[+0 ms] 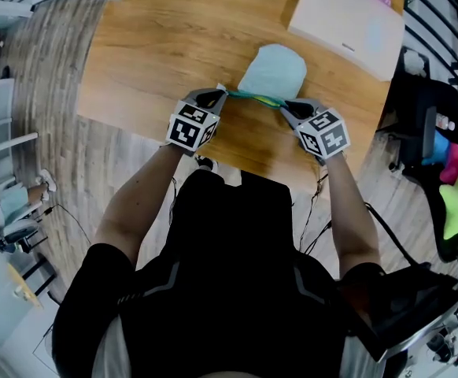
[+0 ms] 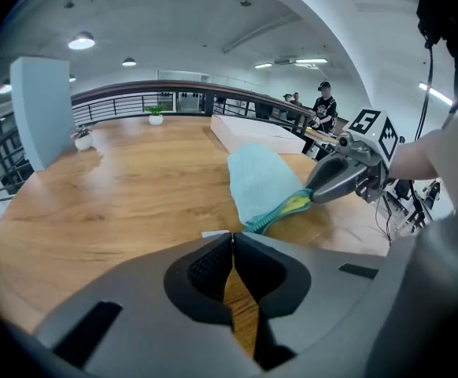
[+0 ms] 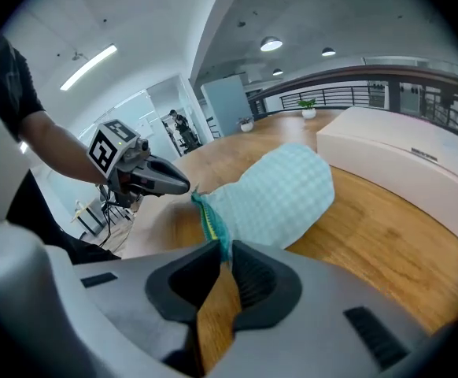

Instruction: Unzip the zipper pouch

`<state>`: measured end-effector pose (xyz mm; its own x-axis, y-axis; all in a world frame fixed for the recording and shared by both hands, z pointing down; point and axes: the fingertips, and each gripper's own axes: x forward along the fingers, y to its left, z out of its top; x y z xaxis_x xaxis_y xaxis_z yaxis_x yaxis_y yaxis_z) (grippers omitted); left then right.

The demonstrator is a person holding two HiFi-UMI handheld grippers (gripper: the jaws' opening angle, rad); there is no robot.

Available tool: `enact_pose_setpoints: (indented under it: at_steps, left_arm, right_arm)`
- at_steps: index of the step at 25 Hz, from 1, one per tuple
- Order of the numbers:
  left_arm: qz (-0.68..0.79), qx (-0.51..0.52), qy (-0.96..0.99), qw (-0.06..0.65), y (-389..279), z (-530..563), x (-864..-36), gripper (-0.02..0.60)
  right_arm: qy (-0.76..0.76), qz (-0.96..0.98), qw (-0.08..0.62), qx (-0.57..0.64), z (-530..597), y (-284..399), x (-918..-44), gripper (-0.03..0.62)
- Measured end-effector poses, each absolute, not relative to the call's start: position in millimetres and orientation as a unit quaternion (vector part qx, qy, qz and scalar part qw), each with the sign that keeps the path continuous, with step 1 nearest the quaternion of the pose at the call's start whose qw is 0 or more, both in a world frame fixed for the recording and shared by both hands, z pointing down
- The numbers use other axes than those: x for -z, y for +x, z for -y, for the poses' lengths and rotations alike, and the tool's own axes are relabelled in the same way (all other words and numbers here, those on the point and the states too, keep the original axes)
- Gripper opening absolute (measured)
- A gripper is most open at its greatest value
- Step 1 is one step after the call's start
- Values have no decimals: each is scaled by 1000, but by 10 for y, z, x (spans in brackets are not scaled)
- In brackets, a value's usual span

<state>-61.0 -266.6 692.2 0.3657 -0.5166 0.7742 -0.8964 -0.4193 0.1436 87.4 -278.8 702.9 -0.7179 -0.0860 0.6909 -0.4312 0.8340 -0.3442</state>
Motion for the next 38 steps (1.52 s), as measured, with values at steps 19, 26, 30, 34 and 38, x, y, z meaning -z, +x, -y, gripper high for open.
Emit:
enact_pose_setpoints:
  at_steps: [19,26,30,34,38]
  left_arm:
    - [419,-327,797,287,-566,2622,-7033,34]
    - [416,-294,820,261,-715,2599,-6650,34]
    - [419,-257,834,250,-836,2557,-6304,34]
    - [423,-220,847,234,-957,2504,-5894,34]
    - [415,-185,869,196,-1061,2596,-5362,34]
  right_arm:
    - [210,851,401,-267,2744,897,-7252,75]
    - [265,840,395,-260,2742,869,-7016,144]
    - [287,844,376,-253,2683,793,-6693,150]
    - [319,853,333,-244,2671,723,-6203,137]
    - [365,857,292,-216,2765,752,-5610,137]
